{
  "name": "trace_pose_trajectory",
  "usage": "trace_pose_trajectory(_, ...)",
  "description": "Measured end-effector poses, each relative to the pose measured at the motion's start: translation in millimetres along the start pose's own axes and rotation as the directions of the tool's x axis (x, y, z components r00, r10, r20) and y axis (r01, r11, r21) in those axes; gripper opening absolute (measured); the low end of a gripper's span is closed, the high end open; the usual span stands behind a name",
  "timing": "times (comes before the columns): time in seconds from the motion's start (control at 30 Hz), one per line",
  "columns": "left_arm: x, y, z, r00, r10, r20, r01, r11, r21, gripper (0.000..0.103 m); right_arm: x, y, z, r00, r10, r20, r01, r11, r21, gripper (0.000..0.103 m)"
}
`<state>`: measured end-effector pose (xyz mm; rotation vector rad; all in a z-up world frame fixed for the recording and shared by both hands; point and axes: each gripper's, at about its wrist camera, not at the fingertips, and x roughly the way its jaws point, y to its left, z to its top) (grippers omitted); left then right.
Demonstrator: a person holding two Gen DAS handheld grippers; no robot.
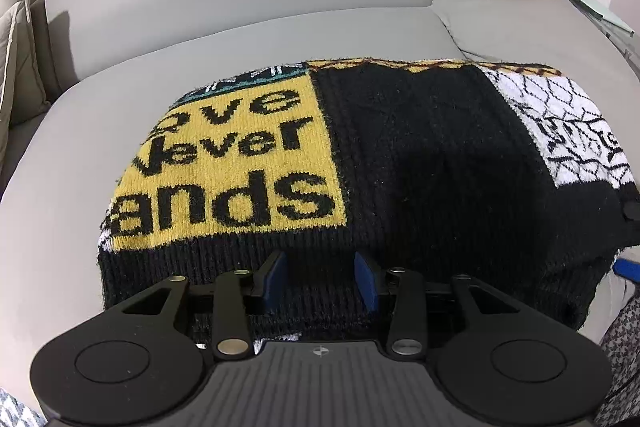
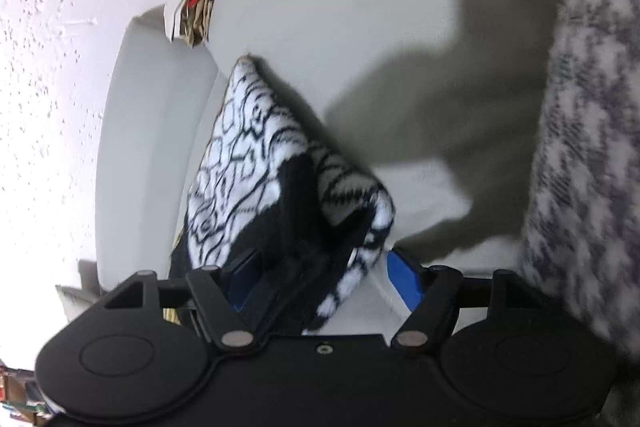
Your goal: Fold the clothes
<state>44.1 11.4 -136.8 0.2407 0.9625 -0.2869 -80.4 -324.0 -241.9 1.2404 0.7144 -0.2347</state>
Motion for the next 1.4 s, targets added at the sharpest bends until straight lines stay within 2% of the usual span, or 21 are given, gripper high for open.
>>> trace_pose_trajectory(0.13,-0.2,0.9,0.5,1.000,-0.005,-0.002,0.005,1.000,-0.001,0.039,14.1,-6.3,-0.5,0.996,0.052,0.070,-0.049,0.998,-0.043,0.069)
trace_pose_trajectory(0.27,0.2,1.1,1.7,1.000,-0.006,-0.006,0.006,1.000,0.000,0.039,26.1,-7.5,3.4,0.990,0.089,0.111,-0.084,0.995,-0.051,0.085)
trace_pose_trajectory(0.33,-0.3,0.6,1.9,1.000,-0.005,-0.006,0.005,1.000,0.000,0.039,32.1,-8.1,5.3,0.985,0.108,0.131,-0.101,0.993,-0.055,0.088)
trace_pose_trajectory(0.37,-0.4,0.6,1.9,1.000,-0.005,-0.005,0.005,1.000,0.000,0.039,33.8,-8.7,6.3,0.984,0.116,0.137,-0.109,0.993,-0.053,0.087)
trace_pose_trajectory(0.43,-0.4,0.9,2.0,1.000,-0.006,-0.006,0.006,1.000,0.000,0.039,30.3,-11.8,8.7,0.984,0.126,0.129,-0.124,0.992,-0.024,0.077)
trace_pose_trajectory(0.5,-0.5,1.3,2.0,1.000,-0.007,-0.006,0.007,1.000,0.000,0.039,27.1,-14.8,11.8,0.981,0.158,0.111,-0.161,0.987,0.024,0.059)
trace_pose_trajectory(0.57,-0.5,1.6,2.1,1.000,-0.009,-0.006,0.009,1.000,0.000,0.039,25.5,-13.7,15.6,0.971,0.220,0.092,-0.227,0.971,0.071,0.054)
trace_pose_trajectory(0.63,-0.6,1.9,2.1,1.000,-0.010,-0.006,0.010,1.000,0.000,0.039,30.2,-9.9,21.2,0.969,0.234,0.076,-0.241,0.966,0.093,0.058)
trace_pose_trajectory(0.67,-0.5,2.3,1.8,1.000,-0.011,-0.006,0.011,1.000,0.001,0.039,34.0,-8.1,24.1,0.971,0.231,0.066,-0.237,0.966,0.099,0.063)
trace_pose_trajectory(0.73,-0.3,4.0,1.0,1.000,-0.015,-0.005,0.015,1.000,-0.001,0.039,40.7,-5.8,28.1,0.975,0.217,0.043,-0.220,0.971,0.095,0.051)
trace_pose_trajectory(0.77,-0.3,4.5,0.7,1.000,-0.017,-0.006,0.017,1.000,-0.001,0.039,37.3,0.9,29.4,0.978,0.203,0.046,-0.206,0.976,0.068,0.041)
trace_pose_trajectory(0.9,-2.3,0.6,-1.5,1.000,-0.021,-0.022,0.022,1.000,0.016,0.037,23.9,27.5,34.5,0.987,0.149,0.063,-0.147,0.988,-0.041,0.032)
trace_pose_trajectory(1.0,-6.6,-9.9,-6.7,0.999,-0.034,-0.037,0.036,0.998,0.053,0.034,3.2,57.9,40.4,0.988,0.137,0.074,-0.125,0.981,-0.148,0.030)
trace_pose_trajectory(1.1,-17.2,-19.5,-9.0,0.992,-0.117,-0.040,0.119,0.992,0.047,0.034,-23.5,88.5,52.8,0.988,0.118,0.097,-0.089,0.960,-0.267,0.030)
trace_pose_trajectory(1.2,-28.5,-28.7,-10.7,0.977,-0.208,-0.040,0.209,0.977,0.035,0.037,-40.9,100.9,78.0,0.993,0.031,0.118,0.013,0.934,-0.358,0.030)
trace_pose_trajectory(1.27,-36.1,-34.8,-11.8,0.963,-0.268,-0.040,0.269,0.963,0.026,0.036,-40.0,95.6,90.4,0.993,-0.033,0.109,0.071,0.927,-0.368,0.030)
trace_pose_trajectory(1.33,-41.5,-37.6,-2.3,0.958,-0.288,0.015,0.286,0.957,0.054,0.036,-36.9,90.5,97.3,0.992,-0.088,0.094,0.117,0.919,-0.376,0.031)
trace_pose_trajectory(1.4,-42.7,-44.1,9.8,0.950,-0.306,0.068,0.297,0.948,0.111,0.030,-33.0,93.9,93.9,0.989,-0.098,0.109,0.135,0.895,-0.424,0.031)
